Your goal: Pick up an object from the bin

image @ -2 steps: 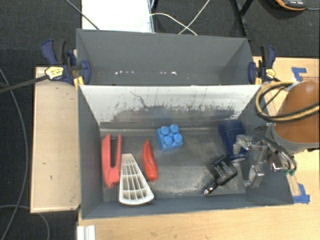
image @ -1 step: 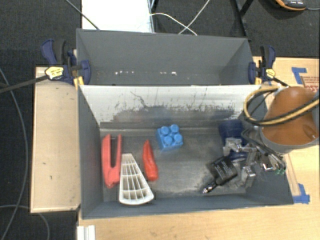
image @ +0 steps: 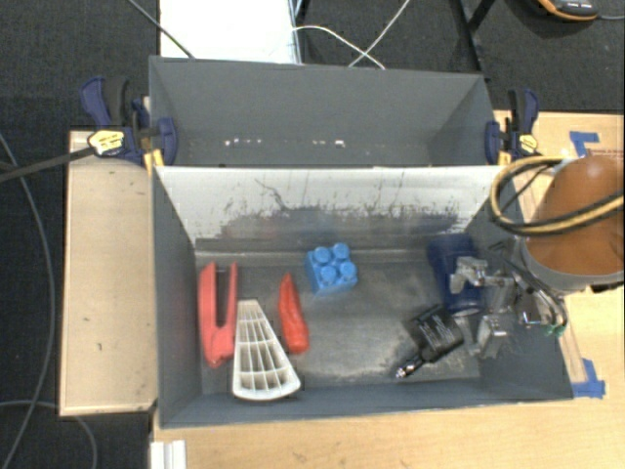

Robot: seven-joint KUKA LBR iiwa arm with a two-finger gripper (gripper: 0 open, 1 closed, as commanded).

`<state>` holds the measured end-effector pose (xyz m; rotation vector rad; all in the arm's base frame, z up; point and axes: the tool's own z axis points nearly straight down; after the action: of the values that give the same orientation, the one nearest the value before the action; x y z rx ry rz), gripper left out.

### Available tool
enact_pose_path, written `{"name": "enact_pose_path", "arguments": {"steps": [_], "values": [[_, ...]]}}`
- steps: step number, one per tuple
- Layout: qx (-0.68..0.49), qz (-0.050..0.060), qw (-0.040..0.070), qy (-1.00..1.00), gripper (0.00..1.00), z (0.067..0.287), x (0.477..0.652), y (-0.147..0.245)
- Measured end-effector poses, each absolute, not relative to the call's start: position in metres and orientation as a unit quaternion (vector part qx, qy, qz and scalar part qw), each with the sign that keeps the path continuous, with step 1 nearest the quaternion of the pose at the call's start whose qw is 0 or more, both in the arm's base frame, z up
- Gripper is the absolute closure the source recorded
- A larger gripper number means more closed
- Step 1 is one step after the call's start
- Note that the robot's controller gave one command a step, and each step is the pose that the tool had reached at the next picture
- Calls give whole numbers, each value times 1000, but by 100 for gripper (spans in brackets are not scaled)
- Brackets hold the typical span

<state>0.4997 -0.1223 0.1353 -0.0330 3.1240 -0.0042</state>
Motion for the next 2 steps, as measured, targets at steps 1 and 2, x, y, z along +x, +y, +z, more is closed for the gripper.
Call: {"name": "enact_pose_path", "arguments": {"steps": [1,2], "values": [[-52,1,3,999,100,78,503,-111],[-52,1,3,999,100,78,503,-111]]}}
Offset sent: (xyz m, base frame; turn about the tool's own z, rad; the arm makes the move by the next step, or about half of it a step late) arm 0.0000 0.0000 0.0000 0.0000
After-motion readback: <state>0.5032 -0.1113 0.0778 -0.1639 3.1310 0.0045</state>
